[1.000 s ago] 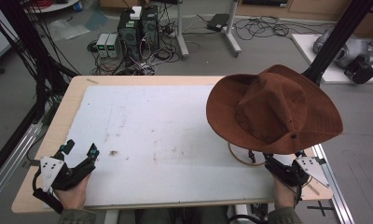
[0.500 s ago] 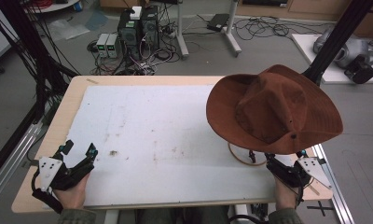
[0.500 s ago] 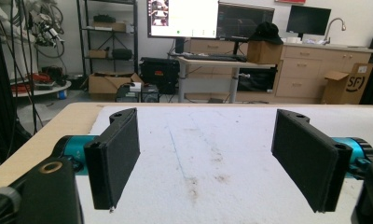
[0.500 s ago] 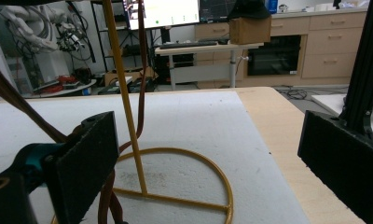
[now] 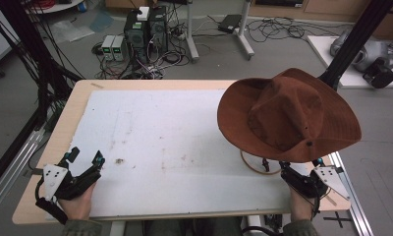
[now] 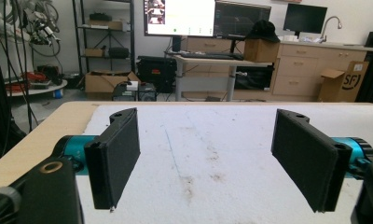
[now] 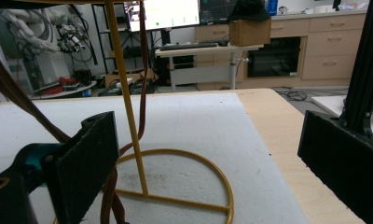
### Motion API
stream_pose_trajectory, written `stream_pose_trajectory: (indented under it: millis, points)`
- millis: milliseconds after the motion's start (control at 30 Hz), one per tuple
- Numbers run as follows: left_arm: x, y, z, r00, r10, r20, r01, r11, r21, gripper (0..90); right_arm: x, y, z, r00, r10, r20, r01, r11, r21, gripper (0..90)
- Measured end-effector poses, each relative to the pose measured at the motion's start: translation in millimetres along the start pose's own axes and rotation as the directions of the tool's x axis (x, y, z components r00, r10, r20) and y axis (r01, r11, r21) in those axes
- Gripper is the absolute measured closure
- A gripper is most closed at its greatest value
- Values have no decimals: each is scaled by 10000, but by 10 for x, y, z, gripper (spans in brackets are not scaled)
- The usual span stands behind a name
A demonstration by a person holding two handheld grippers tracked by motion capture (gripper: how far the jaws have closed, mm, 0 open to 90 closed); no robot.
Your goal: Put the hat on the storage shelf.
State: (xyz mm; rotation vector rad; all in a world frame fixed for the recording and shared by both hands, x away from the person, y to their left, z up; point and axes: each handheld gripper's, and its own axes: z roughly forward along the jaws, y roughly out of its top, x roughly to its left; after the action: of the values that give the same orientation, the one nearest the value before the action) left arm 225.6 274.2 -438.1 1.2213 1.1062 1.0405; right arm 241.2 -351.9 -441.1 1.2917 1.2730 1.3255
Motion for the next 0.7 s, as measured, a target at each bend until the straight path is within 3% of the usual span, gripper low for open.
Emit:
stream_pose_trajectory:
  millis: [700]
  points:
    - [25,-18,16,9999,-112,31,111,9999,129,240,-20,-2,7,9999,-164,40,164,9999,21,44]
